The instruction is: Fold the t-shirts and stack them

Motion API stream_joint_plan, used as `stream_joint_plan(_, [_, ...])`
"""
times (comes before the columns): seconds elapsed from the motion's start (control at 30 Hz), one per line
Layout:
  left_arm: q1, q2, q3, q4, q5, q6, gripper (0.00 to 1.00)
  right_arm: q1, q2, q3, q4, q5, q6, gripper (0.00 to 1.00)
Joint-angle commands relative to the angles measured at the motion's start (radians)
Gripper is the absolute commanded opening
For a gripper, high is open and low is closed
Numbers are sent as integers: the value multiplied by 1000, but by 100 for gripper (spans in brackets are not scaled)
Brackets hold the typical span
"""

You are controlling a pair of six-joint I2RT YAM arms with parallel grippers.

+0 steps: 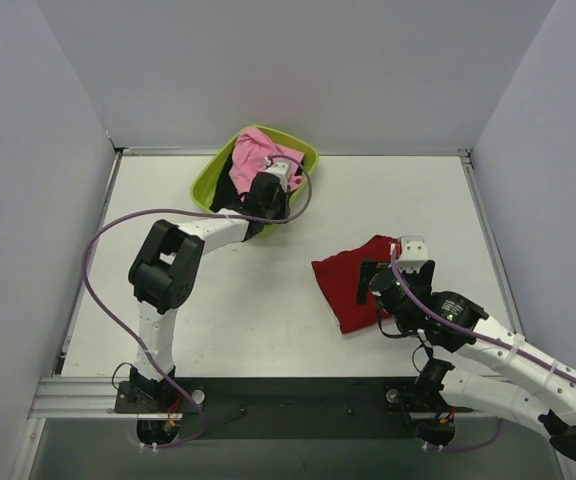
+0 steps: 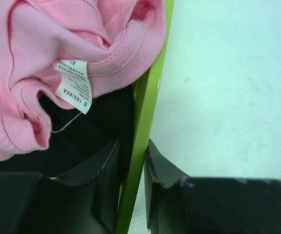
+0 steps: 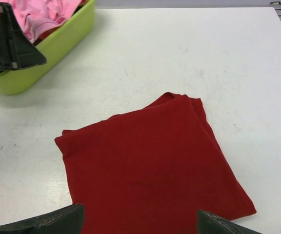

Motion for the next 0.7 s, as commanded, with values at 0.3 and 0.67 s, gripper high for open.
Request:
stream_joint_plan(0.3, [206,-192,-144,-275,-56,-13,0,12,6,-47,98,-39,11,100])
stream_joint_plan(0.67, [400,-133,-64,-338,65,117,0,23,-30,-62,112,-54,20,100])
